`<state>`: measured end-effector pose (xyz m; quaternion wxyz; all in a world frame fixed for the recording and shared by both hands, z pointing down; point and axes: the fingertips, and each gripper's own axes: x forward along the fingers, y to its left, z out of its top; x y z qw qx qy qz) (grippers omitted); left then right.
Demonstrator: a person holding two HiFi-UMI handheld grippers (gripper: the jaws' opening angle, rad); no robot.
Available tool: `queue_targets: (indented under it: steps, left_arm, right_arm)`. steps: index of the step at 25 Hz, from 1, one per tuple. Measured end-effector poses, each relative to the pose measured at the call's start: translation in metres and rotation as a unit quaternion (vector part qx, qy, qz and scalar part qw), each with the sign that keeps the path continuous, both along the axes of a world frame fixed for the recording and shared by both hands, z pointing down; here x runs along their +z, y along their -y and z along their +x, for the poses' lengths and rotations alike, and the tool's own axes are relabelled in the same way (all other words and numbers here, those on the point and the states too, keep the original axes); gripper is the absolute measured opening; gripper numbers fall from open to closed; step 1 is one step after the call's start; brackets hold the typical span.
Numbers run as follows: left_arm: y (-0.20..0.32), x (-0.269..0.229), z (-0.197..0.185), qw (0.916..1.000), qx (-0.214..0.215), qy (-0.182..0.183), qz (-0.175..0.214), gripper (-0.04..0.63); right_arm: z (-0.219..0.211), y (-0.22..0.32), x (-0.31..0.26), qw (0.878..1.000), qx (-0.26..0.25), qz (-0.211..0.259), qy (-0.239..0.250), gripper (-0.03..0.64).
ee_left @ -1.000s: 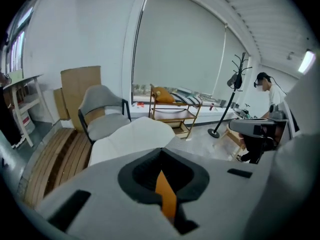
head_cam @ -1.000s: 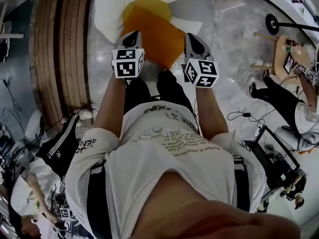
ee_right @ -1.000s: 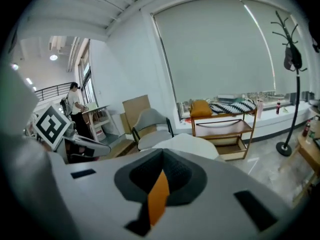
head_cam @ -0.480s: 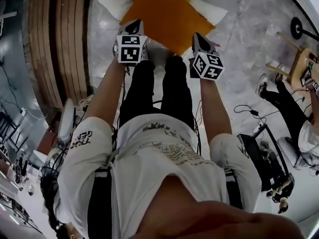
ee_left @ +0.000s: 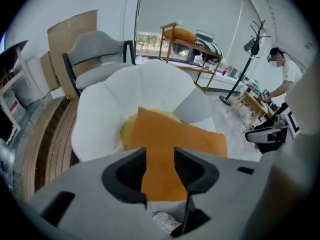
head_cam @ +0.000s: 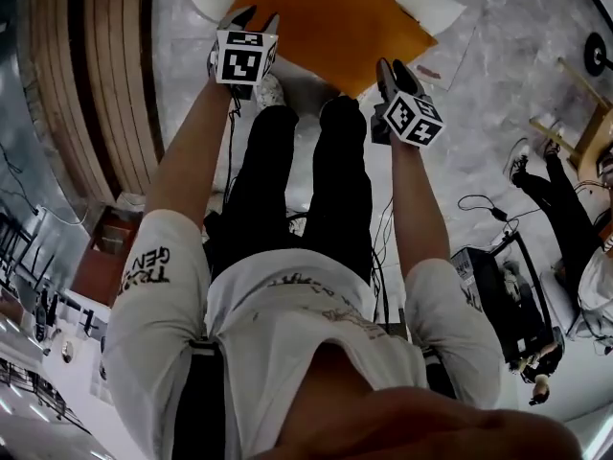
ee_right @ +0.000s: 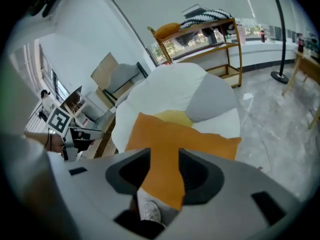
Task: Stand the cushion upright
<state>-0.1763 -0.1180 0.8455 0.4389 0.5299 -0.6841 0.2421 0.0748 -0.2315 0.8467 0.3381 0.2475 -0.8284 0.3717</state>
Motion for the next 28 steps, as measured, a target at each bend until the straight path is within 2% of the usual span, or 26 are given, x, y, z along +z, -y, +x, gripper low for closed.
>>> queue_targets:
  steps: [2, 4, 8, 15, 19, 21, 23, 25, 26, 28]
  left_arm:
    - [0.005, 0.026, -0.005, 0.9999, 0.008, 0.002, -0.012, 0.19]
    - [0.01, 0.049, -0.013, 0.9997, 0.015, 0.006, -0.016, 0.237]
    - [0.014, 0.09, -0.026, 0.9993, 0.011, 0.007, -0.034, 0.281]
    - [0.025, 0.137, -0.058, 0.9976, 0.01, 0.01, -0.067, 0.33]
    - [0.016, 0.16, -0.056, 0.9951, 0.021, -0.007, -0.097, 0.334]
    - [0.016, 0.167, -0.05, 0.9944, 0.015, -0.027, -0.101, 0.334]
    - [0.022, 0.168, -0.042, 0.9929, 0.009, -0.057, -0.104, 0.245]
    - [0.021, 0.172, -0.031, 0.9905, 0.018, -0.065, -0.12, 0.131]
    - [0.019, 0.176, -0.026, 0.9897, 0.027, -0.062, -0.126, 0.083]
    - [0.019, 0.175, -0.021, 0.9899, 0.034, -0.06, -0.123, 0.036]
  right_arm:
    - [0.009, 0.006, 0.027, 1.0, 0.02, -0.018, -0.008, 0.2]
    - [0.017, 0.011, 0.052, 0.999, 0.042, -0.029, -0.02, 0.224]
    - [0.036, 0.014, 0.095, 0.996, 0.061, -0.058, -0.04, 0.236]
    - [0.059, 0.041, 0.155, 0.988, 0.095, -0.062, -0.104, 0.279]
    - [0.062, 0.044, 0.178, 0.982, 0.1, -0.081, -0.139, 0.287]
    - [0.063, 0.045, 0.188, 0.979, 0.094, -0.087, -0.159, 0.287]
    - [0.062, 0.05, 0.196, 0.976, 0.089, -0.094, -0.173, 0.285]
    - [0.063, 0.048, 0.202, 0.973, 0.078, -0.11, -0.186, 0.282]
    - [0.063, 0.047, 0.203, 0.972, 0.071, -0.118, -0.19, 0.252]
    - [0.061, 0.046, 0.199, 0.971, 0.06, -0.126, -0.193, 0.188]
